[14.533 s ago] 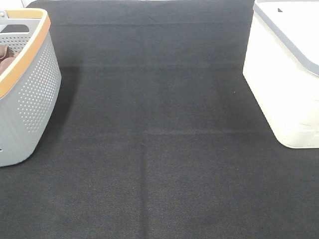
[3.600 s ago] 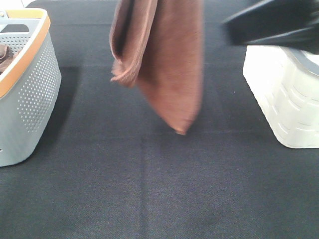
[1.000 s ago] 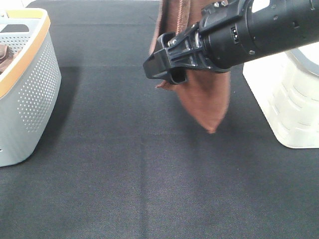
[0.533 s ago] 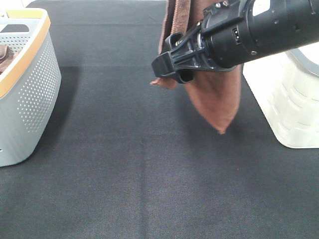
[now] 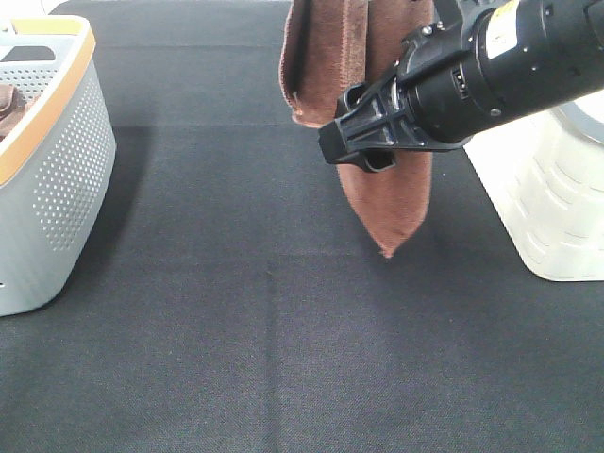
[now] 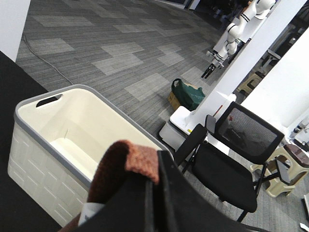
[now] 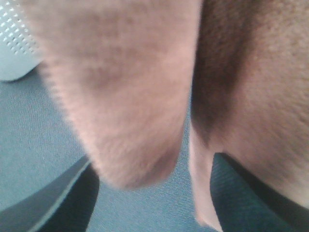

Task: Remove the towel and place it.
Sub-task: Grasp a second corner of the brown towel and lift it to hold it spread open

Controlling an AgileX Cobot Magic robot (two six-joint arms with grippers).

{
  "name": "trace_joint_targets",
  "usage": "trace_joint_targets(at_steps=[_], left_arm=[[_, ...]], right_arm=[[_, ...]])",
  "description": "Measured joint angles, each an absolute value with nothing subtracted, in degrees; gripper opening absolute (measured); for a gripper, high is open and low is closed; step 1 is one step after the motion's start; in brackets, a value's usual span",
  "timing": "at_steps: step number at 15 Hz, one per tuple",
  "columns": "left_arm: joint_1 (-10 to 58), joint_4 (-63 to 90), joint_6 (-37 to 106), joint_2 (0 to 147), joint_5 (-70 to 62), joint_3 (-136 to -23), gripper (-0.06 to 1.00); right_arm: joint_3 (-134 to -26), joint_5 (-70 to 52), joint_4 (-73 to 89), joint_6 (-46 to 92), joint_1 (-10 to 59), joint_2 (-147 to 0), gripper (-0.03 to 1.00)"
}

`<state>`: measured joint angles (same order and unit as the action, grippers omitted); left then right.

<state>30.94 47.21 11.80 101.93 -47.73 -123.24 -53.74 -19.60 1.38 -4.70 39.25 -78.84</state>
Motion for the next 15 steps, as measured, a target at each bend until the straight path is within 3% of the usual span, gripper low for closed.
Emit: trace_joint_targets(at_steps=[3,7,8,12,15], left_arm=[[30.9,46.9,11.8,101.9,-47.8,-123.2,0.0],[30.9,44.1,11.7,101.9,-48.0,-123.2,0.0],[30.9,44.1,11.7,101.9,-48.0,-123.2,0.0],[30.9,43.2,11.6,101.9,-48.0,-123.2,0.0],[30.9,38.8,10.4,101.9,-49.0,-123.2,0.0]], right_arm=[[-53.7,-17.6,1.1,-5.9,39.2,-78.8,0.59],[-53.7,-17.3,1.1,-5.9,39.2,-78.8,0.39],[-53.7,-17.3,1.1,-5.9,39.2,-78.8,0.39],[-53.7,-17.3,1.1,-6.0,39.2,-78.8,0.0],[-53.7,-17.6,2.1,-6.8,39.2,-78.8,0.0]])
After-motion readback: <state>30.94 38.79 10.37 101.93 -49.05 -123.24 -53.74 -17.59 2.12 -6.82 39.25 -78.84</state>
